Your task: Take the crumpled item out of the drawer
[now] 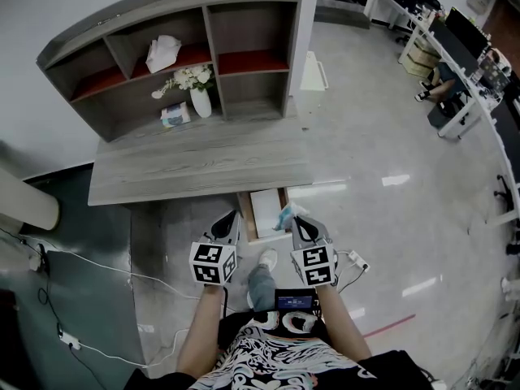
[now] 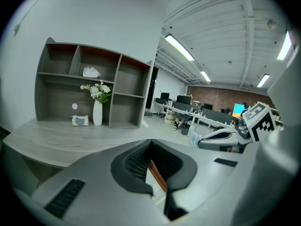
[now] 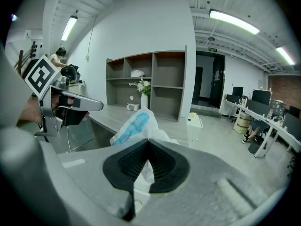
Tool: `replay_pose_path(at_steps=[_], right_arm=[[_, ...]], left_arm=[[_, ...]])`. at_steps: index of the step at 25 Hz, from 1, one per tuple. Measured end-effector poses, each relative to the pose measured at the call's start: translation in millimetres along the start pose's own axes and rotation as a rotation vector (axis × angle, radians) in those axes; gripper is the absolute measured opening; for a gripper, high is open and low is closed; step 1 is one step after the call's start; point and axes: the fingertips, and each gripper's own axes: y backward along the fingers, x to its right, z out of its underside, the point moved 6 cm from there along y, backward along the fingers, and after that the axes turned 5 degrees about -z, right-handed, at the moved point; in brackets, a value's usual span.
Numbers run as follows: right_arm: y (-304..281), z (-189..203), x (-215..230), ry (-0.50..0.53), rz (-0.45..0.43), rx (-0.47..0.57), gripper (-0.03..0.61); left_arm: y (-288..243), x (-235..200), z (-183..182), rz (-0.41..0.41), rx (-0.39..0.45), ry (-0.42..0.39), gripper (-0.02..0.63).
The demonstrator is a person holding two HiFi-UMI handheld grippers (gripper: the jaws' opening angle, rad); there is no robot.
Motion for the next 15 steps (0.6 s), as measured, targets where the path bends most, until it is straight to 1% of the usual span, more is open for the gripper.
replay_pose_path(at_steps=[2, 9, 15], right_arm=[[-3, 4, 2, 0.009, 0.006, -0.007, 0.008], [-8, 3, 1, -0.009, -0.005, -0.007, 0.008], [4, 7, -2, 0.008, -0.014, -0.006, 0.008]], left_arm=[[-3, -2, 2, 0.002, -0.007, -0.004, 0.0], [-8, -5, 6, 0.003, -0.018, 0.002, 0.0], [6, 2, 6, -0.009, -0.002, -0.008, -0.001]])
